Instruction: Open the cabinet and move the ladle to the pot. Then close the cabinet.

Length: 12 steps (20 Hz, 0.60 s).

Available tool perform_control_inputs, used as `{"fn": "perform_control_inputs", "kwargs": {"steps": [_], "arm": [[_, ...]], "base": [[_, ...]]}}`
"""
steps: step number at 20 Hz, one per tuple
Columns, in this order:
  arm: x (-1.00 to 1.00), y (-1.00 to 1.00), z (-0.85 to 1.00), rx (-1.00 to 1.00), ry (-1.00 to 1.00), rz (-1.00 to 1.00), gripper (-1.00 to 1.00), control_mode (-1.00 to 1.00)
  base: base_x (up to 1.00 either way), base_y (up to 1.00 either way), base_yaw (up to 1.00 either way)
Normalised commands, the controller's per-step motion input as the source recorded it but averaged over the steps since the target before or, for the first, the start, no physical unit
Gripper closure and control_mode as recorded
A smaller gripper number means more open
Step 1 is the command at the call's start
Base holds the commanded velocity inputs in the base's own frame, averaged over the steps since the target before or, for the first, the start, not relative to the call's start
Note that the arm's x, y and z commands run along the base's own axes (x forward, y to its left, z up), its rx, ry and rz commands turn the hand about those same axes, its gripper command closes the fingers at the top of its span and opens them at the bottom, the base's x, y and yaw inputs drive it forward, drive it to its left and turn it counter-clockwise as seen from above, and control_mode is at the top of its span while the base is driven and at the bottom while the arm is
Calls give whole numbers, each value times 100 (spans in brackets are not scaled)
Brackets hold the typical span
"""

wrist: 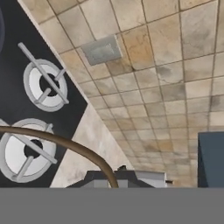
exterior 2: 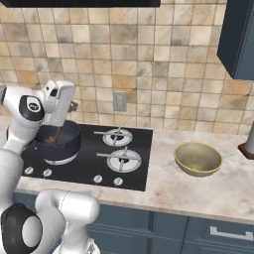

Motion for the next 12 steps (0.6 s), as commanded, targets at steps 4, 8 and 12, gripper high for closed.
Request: {"fn": "perform_control_inputs", "kwargs": {"steps": [4,8,12], "arm": [[7,1,-20,-4,0,-2,100,-100],[12,11,-12,-3,0,-2,100,-100],[17,17,-7,-3,0,-2,100,-100]], "base": [[0,0,0],[0,0,0],[0,0,0]]}}
